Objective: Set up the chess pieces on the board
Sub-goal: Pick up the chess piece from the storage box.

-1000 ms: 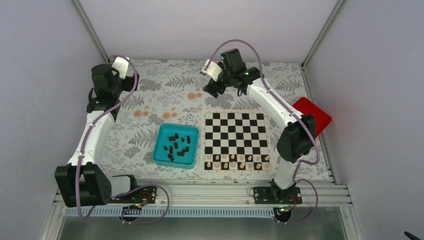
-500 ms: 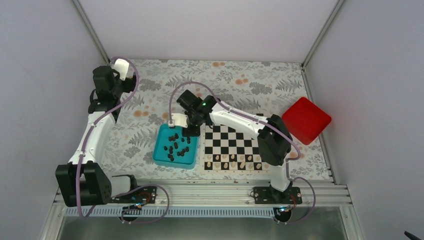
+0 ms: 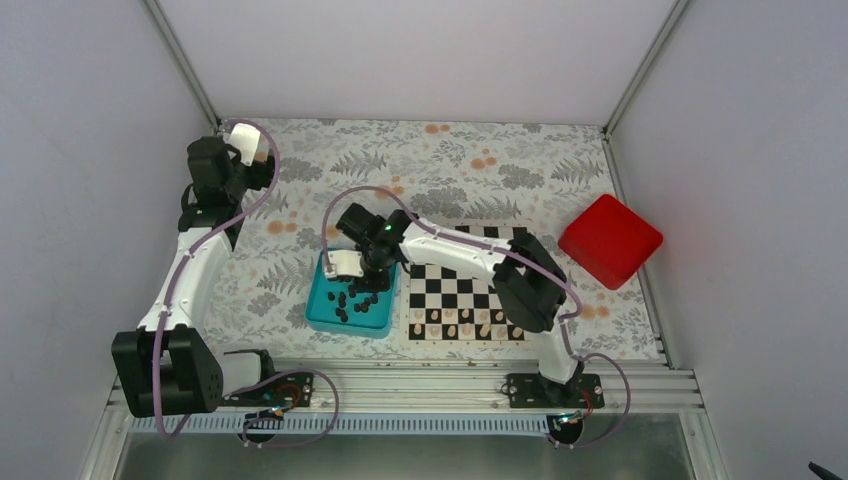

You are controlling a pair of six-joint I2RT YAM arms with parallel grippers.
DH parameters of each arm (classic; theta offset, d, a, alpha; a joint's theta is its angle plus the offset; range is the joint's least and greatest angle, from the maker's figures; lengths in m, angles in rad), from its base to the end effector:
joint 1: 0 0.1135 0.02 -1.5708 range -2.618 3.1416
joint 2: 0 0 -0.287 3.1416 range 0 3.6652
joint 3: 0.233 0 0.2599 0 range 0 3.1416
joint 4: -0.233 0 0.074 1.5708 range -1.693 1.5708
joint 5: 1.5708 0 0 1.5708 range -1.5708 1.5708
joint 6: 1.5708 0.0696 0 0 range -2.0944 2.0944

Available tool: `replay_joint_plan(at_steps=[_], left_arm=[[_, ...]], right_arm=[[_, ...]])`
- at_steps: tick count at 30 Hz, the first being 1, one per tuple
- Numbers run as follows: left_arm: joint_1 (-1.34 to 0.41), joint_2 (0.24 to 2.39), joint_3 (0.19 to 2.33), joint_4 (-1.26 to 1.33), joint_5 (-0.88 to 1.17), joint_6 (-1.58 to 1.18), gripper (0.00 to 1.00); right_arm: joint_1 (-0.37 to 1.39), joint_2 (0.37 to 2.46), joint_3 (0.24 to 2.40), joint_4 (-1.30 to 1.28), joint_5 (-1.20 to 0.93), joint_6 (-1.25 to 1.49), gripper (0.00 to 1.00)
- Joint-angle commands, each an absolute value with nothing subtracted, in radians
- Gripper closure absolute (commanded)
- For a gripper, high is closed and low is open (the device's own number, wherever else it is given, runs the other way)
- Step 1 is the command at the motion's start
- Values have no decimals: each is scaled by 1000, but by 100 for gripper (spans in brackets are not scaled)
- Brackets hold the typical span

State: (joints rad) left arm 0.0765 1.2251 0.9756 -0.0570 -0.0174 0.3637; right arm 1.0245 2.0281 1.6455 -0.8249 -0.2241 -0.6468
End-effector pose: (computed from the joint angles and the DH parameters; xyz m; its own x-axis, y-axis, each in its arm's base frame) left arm 0.3185 0.0256 0.3359 -0.3142 0.3326 -0.8892 0.0202 0.9387 0.3441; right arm 0.2227 0.3961 0.1997 0.1392 -0.9020 -0.4088 -0.9902 -0.1309 -0.0484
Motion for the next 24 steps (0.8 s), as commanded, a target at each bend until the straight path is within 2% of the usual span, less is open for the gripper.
replay_joint_plan(at_steps=[1,17,24], left_arm=[[81,1201,965,-29,10,379,0],[95,1189,942,-11,17,377,0],[97,1187,935,-10,37,379,0]], right_arm=[[1053,2068,1642,-792,-234,-651,70],[1075,2106,1666,-755,-161,-650,68],[1072,2066,1665,-778,-129,-648,61]])
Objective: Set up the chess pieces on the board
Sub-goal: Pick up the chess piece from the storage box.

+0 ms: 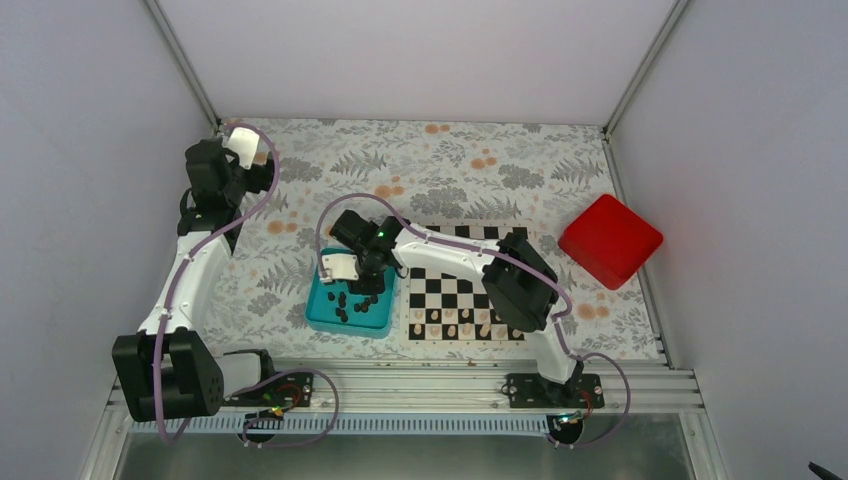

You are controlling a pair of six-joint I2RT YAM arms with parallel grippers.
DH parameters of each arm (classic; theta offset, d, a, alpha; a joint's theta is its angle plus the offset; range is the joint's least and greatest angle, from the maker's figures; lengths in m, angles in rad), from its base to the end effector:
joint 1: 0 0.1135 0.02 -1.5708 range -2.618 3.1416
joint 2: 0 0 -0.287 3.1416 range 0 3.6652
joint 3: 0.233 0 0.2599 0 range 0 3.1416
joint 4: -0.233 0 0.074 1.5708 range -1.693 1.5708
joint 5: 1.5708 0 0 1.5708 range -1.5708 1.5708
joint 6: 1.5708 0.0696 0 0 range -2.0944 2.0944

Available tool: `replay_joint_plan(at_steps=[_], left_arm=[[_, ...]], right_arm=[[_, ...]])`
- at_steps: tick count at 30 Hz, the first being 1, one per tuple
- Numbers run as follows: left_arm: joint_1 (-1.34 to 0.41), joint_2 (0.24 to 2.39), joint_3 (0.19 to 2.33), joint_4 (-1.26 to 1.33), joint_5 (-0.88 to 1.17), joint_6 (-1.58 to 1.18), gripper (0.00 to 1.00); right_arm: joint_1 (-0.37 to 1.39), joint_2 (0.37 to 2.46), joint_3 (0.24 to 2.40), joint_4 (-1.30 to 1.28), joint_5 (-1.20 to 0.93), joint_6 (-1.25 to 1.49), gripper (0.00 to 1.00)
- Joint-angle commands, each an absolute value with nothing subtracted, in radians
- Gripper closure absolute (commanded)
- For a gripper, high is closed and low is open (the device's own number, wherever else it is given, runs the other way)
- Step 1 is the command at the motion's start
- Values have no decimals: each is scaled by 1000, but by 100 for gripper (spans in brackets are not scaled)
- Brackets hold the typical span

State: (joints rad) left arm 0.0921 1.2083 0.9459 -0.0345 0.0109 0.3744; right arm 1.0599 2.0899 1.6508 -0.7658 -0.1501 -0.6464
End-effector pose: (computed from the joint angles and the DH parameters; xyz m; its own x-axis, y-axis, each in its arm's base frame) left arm 0.3141 0.0282 0.3322 -0.3010 0.3395 -0.8912 0.0306 0.9375 0.3468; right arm 0.2197 0.4132 0.1761 0.1708 -0.9133 -0.3697 -0.9844 -0.1419 -0.1040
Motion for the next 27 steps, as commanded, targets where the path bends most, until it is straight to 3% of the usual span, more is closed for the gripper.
replay_joint_plan(at_steps=[1,19,27], left_arm=[[97,1189,935,-8,40,379,0],[103,1185,921,0,48,383,0],[106,1187,916,4,54,385,0]], right_arm=[[1072,2062,1667,-780,-134,-648,60],[1071,2135,1696,-728,-132,-652,58],[1072,2151,1696,-707,-148,-642,66]])
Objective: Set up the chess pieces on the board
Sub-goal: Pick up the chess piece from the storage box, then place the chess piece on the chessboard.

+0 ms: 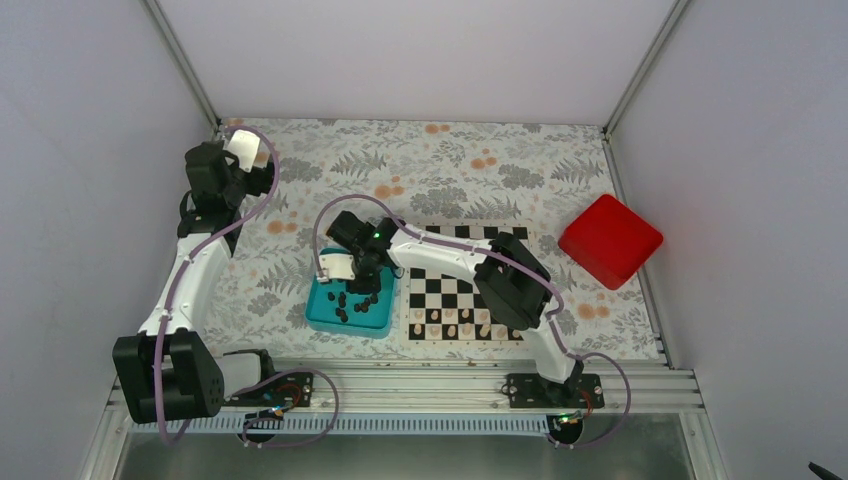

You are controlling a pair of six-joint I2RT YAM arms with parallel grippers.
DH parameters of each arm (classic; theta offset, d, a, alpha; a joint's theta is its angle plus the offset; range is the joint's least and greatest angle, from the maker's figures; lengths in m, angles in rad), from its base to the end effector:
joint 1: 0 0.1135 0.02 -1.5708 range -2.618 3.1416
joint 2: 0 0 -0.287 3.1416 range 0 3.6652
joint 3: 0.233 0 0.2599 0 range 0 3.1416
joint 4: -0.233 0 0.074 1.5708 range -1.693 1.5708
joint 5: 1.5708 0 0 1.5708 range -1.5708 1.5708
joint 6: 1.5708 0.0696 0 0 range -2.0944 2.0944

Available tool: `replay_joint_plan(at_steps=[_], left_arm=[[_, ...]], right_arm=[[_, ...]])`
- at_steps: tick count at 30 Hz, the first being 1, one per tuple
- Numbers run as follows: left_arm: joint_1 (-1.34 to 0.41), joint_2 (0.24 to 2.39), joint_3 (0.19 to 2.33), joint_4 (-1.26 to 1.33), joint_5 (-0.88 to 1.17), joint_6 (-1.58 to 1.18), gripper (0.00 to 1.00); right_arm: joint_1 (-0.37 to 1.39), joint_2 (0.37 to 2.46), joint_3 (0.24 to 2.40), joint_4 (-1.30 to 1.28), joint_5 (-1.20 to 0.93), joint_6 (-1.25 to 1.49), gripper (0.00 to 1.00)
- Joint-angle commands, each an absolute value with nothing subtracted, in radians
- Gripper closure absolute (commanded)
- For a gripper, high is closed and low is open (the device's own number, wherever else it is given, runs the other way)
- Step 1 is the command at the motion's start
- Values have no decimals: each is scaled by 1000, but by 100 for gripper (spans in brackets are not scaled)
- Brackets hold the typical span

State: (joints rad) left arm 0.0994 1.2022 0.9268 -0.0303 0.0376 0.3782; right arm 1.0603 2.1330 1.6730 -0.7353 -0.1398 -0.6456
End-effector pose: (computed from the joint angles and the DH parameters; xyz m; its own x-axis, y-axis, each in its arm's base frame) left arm 0.3119 0.0285 0.3270 -0.3017 0.3407 -0.8904 0.0516 0.9384 0.3416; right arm 0.2254 0.4223 0.1649 0.1718 -0.9126 -0.3709 -0.9836 -0.1375 -0.1171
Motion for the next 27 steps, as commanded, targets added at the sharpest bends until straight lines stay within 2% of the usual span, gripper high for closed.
replay_joint_plan(at_steps=[1,5,9,18,22,27], left_arm=[[106,1187,915,5,54,385,0],[106,1188,911,9,56,387,0],[107,1189,911,8,56,388,0],[109,1177,911,6,60,388,0],[109,1173,912,3,62,388,0],[109,1175,913,1,66,388,0]], right_arm=[[1073,2151,1697,-706,-147,-639,68],[1071,2152,1697,-700,-146,-632,86],[1071,2137,1697,-703,-150,-626,95],[1011,1973,1741,-808,-201,-601,96],[908,1864,1759,-859,-215,-593,96],[700,1779,1720,-862,-213,-613,96]])
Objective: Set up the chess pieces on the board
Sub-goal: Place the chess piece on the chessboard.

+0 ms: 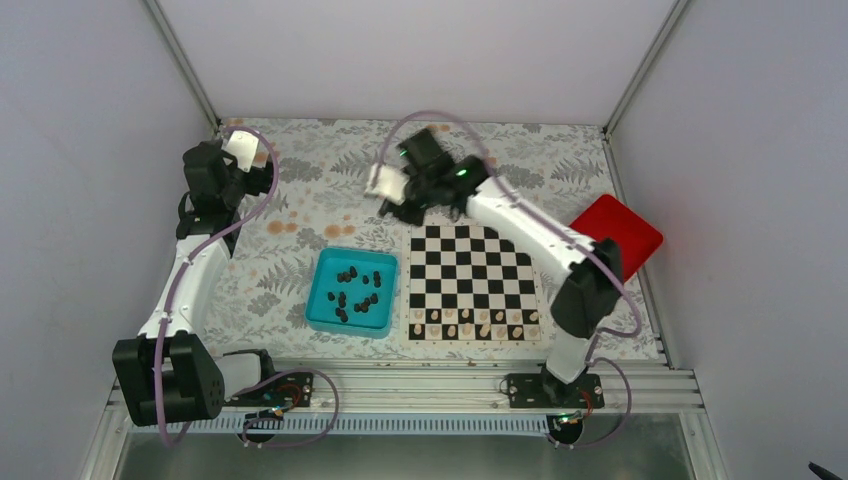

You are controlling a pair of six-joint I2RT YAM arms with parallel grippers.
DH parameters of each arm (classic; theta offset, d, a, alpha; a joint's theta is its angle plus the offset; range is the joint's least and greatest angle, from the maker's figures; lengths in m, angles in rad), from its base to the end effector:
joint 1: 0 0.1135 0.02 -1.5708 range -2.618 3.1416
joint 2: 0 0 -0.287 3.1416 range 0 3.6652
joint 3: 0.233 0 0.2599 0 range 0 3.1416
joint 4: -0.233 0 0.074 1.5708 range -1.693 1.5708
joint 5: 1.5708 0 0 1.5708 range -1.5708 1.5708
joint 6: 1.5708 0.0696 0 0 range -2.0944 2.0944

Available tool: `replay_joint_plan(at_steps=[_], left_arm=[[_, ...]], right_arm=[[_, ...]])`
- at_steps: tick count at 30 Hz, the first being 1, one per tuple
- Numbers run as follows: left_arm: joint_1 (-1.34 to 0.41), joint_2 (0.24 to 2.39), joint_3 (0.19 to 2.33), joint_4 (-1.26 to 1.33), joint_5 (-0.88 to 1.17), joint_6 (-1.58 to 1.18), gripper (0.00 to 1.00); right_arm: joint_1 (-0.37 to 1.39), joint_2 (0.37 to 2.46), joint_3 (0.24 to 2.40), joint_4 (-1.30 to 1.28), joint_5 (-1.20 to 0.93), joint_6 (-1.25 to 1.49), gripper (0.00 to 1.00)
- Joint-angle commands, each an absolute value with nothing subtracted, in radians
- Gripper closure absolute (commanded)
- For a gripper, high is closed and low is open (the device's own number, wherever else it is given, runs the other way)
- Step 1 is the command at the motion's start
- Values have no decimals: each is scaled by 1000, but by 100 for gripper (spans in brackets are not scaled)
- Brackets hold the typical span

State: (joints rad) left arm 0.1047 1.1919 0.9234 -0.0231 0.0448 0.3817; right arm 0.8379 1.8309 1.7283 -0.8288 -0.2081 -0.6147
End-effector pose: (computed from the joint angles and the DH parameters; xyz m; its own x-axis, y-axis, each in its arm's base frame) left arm 0.3097 0.0294 0.3297 -0.2883 0.3439 -0.8937 0.0492 0.9374 0.3448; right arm 0.2812 0.3339 0.3106 0.0284 -0.8119 -0.5831 -0.9711 0.1160 -0.2087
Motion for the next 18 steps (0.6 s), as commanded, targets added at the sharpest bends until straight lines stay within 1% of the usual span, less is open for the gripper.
replay_joint_plan(at_steps=[1,7,14,18], left_arm=[[110,1176,915,2,67,387,0],[110,1180,917,1,70,387,0],[110,1185,920,-3,71,388,0],[110,1186,918,-5,72,388,0]], right_arm=[[657,1771,1708,-855,-209,-620,96],[464,1762,1620,-813,-215,-649,96],[346,1812,1542,-764,-222,-671,96],[308,1837,1507,-734,-224,-679,96]])
